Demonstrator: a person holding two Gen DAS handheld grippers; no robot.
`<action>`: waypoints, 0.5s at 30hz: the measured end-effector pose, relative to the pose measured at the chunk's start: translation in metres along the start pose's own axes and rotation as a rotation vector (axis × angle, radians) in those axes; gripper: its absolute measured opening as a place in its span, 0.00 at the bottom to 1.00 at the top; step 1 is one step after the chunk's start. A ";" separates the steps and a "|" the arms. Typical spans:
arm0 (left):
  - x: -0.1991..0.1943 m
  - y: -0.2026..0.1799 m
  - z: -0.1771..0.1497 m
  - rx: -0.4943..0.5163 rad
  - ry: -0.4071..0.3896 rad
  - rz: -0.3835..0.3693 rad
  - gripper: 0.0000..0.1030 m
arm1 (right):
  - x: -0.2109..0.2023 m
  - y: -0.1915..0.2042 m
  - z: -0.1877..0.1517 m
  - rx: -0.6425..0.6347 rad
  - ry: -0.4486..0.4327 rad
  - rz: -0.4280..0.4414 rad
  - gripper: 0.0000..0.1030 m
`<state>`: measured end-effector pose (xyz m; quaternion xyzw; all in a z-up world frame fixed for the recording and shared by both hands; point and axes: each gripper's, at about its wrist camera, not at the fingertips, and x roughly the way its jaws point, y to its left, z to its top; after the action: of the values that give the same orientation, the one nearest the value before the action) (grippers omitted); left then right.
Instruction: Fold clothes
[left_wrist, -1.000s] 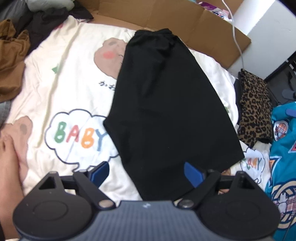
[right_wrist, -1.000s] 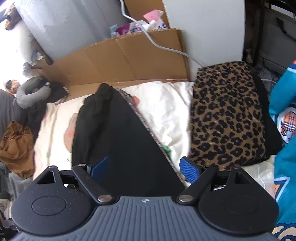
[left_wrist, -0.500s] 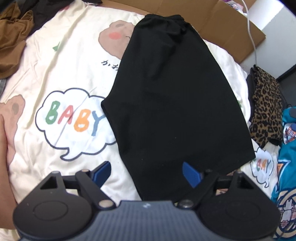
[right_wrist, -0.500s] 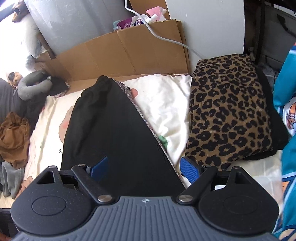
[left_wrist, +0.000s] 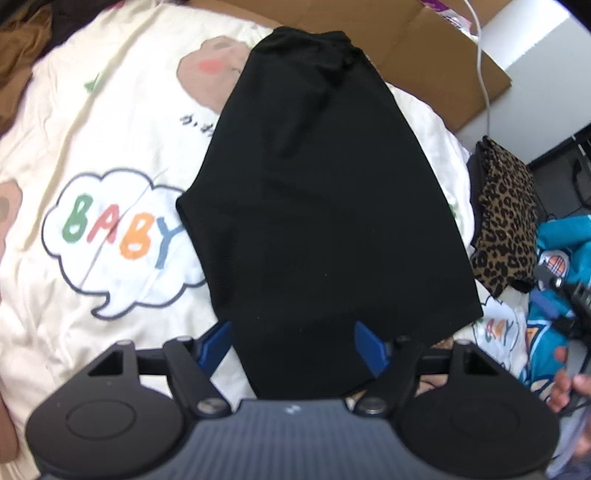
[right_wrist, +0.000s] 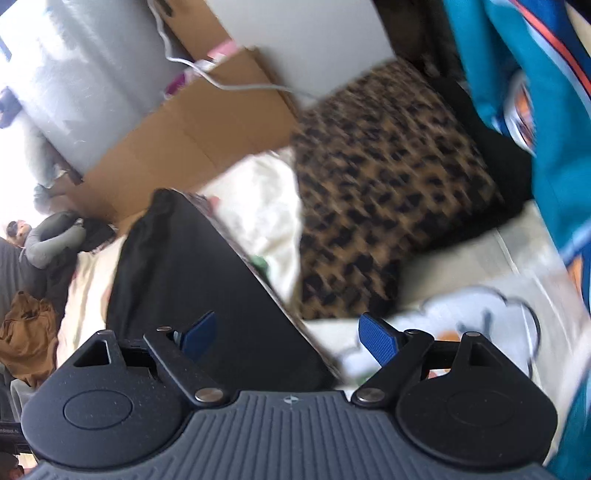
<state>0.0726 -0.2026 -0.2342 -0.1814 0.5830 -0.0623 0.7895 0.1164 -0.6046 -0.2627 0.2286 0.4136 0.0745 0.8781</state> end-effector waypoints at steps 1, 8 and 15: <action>0.002 0.004 -0.001 -0.015 0.006 -0.003 0.74 | 0.002 -0.004 -0.005 0.003 0.007 -0.002 0.84; 0.022 0.026 -0.015 -0.059 0.040 -0.011 0.69 | 0.021 -0.013 -0.027 0.005 0.064 0.018 0.68; 0.035 0.026 -0.024 -0.051 0.065 -0.054 0.65 | 0.038 -0.035 -0.031 0.133 0.078 0.030 0.52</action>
<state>0.0578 -0.1948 -0.2807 -0.2149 0.6045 -0.0744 0.7634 0.1155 -0.6128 -0.3221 0.2896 0.4481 0.0688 0.8430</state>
